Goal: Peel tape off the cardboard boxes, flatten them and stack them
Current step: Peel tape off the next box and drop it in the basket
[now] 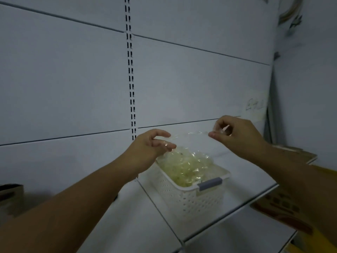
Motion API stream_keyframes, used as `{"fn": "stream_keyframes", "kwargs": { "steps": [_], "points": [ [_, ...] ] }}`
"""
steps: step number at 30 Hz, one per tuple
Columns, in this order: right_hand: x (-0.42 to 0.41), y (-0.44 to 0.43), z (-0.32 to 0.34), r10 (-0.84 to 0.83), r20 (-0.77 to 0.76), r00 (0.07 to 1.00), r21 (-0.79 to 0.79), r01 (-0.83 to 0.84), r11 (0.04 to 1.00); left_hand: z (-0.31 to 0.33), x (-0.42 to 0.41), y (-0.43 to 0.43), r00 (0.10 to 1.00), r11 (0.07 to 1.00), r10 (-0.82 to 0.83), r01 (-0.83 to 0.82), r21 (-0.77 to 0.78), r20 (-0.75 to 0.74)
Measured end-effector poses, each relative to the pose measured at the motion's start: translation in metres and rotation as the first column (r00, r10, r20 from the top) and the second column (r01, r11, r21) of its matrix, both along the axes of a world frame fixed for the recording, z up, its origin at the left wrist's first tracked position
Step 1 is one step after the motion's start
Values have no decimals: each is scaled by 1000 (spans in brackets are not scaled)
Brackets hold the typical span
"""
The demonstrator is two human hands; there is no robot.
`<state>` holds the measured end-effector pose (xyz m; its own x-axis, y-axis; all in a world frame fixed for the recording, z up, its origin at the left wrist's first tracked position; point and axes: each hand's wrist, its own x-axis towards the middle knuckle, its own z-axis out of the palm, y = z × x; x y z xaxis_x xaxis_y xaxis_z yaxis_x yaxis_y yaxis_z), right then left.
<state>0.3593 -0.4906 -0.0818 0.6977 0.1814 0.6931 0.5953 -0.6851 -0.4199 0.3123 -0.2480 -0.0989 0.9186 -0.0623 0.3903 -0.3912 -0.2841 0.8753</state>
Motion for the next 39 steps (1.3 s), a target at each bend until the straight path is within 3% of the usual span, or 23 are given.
{"fn": "stream_keyframes", "kwargs": {
  "steps": [3,5,8,11,15,19,21,22,26,31,33,36,39],
  "points": [
    [18,-9,-12,-81,-48,996,-84,76,994,-8,33,-20,987,979,149,-140,-151,53],
    [31,-7,-24,-94,-112,989,-195,70,978,-25,55,-33,964,966,256,-258,18,70],
    [44,5,-42,-64,-186,980,-342,-4,940,-48,75,-45,969,910,247,-232,344,-2],
    [49,12,-53,-30,-229,973,-380,-61,923,-50,79,-52,972,871,231,-183,457,-51],
    [53,9,-62,24,-317,948,-366,-146,919,-53,82,-57,942,786,336,-278,552,-5],
    [48,-9,-52,155,-487,860,-274,-319,907,-55,85,-54,916,562,387,-327,760,108],
    [44,-12,-48,206,-433,878,-215,-322,922,-54,83,-53,924,477,352,-316,820,151],
    [43,-9,-49,204,-391,898,-217,-305,927,-55,84,-53,936,492,324,-289,821,135],
    [39,9,-59,114,-390,914,-423,-288,859,-54,79,-52,971,719,239,-165,675,-17],
    [44,19,-58,28,-348,937,-445,-191,875,-52,67,-48,984,885,163,-177,430,68],
    [47,25,-59,-5,-302,953,-473,-146,869,-54,61,-42,979,886,178,-202,417,95],
    [54,34,-58,-91,-188,978,-480,-11,877,-56,42,-24,972,843,235,-210,496,12],
    [49,53,-45,-133,22,991,-339,133,932,-46,11,8,962,767,268,-248,591,57]
  ]
}}
